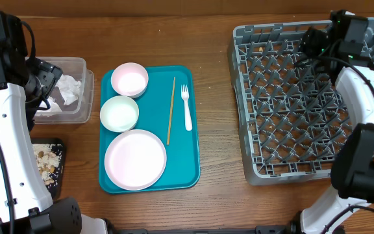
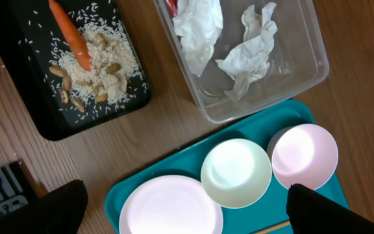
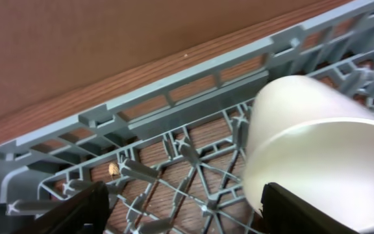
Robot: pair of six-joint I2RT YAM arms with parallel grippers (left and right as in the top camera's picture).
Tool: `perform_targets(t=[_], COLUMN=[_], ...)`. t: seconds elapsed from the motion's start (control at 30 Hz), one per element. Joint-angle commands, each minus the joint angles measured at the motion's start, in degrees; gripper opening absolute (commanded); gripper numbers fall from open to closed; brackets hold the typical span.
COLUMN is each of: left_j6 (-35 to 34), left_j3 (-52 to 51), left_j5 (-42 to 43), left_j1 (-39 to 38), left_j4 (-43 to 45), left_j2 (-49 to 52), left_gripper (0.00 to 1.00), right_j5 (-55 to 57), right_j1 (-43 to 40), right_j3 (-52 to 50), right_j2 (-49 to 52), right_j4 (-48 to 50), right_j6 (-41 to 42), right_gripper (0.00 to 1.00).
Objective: Sort waste into correct bins and load items into the dishwasher
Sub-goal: 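Carry the cup right to the far side of the dish rack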
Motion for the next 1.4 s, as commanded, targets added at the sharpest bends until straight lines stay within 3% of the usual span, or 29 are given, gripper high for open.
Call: perform_targets(t=[0.0, 0.3, 0.33, 0.4, 0.63, 1.0, 1.17, 1.23, 1.37], left_j6=[-1.2, -1.2, -1.2, -1.2, -1.2, -1.2, -1.2, -1.2, -1.2], left_j3=[0.4, 0.4, 0.4, 0.4, 0.4, 0.4, 0.4, 0.4, 0.4], left_j5=[-0.2, -0.2, -0.2, -0.2, -0.2, -0.2, -0.2, -0.2, -0.2], left_j1=[0.2, 0.2, 0.2, 0.2, 0.2, 0.2, 0.2, 0.2, 0.2], left_j4=[0.1, 0.2, 0.2, 0.2, 0.2, 0.2, 0.2, 0.2, 0.2], left_j2=[0.1, 0.1, 0.1, 0.1, 0.1, 0.1, 0.1, 0.1, 0.1], left_gripper=[1.0, 1.0, 1.0, 1.0, 1.0, 1.0, 1.0, 1.0, 1.0], right_j5=[1.8, 7.7, 7.7, 10.3, 12.2, 8.7, -6.0, -17.8, -33.8], right_j1=[0.0, 0.0, 0.0, 0.0, 0.0, 0.0, -0.1, -0.5, -0.6], right_j3=[0.5, 0.5, 0.5, 0.5, 1.2, 2.6, 2.5, 2.5, 2.0], right_j2=[3.4, 4.9, 4.9, 4.9, 3.8, -7.7, -16.8, -19.4, -19.4], right_j4=[1.3, 3.8, 4.1, 4.6, 2.7, -2.6, -6.5, -8.3, -11.0], right_j6=[0.1, 0.1, 0.1, 0.1, 0.1, 0.1, 4.2, 4.4, 4.4], right_gripper=[0.76, 0.62, 0.57, 0.34, 0.06, 0.04, 0.04, 0.04, 0.04])
